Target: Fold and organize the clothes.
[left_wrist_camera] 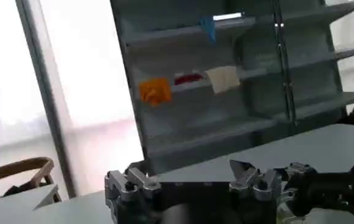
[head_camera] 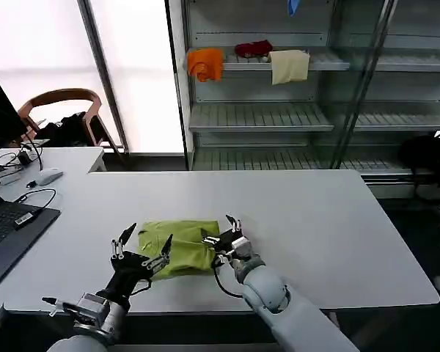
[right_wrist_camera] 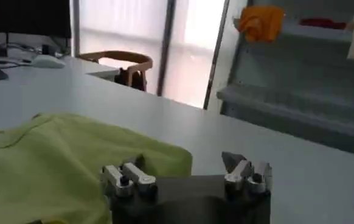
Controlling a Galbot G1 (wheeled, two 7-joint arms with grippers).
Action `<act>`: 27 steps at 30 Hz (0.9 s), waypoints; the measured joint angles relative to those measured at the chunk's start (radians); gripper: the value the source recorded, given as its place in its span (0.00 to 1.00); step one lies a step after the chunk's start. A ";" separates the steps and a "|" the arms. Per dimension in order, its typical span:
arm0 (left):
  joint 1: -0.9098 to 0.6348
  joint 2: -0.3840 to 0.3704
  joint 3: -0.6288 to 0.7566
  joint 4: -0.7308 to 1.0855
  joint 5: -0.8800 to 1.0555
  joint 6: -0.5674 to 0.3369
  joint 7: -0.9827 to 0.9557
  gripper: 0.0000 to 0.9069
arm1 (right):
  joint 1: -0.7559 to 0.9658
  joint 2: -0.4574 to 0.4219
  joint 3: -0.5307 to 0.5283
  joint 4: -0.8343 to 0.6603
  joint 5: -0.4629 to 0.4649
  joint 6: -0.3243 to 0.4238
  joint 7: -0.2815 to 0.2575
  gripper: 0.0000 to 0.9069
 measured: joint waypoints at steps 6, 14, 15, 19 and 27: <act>0.003 -0.003 -0.004 0.000 0.001 0.000 0.001 1.00 | 0.034 0.035 -0.004 -0.077 -0.019 -0.048 0.028 1.00; 0.021 -0.007 -0.017 0.000 0.002 -0.004 0.001 1.00 | 0.037 0.036 -0.013 -0.092 -0.023 -0.044 0.028 1.00; 0.022 -0.008 -0.017 0.000 0.002 -0.005 0.001 1.00 | 0.033 0.032 -0.013 -0.084 -0.022 -0.038 0.026 1.00; 0.027 -0.013 -0.013 0.005 0.007 -0.009 0.002 1.00 | 0.006 0.006 -0.008 -0.035 -0.016 -0.003 0.025 1.00; 0.032 -0.022 0.004 0.019 0.025 -0.020 0.010 1.00 | -0.079 -0.055 0.017 0.086 0.012 0.073 0.031 1.00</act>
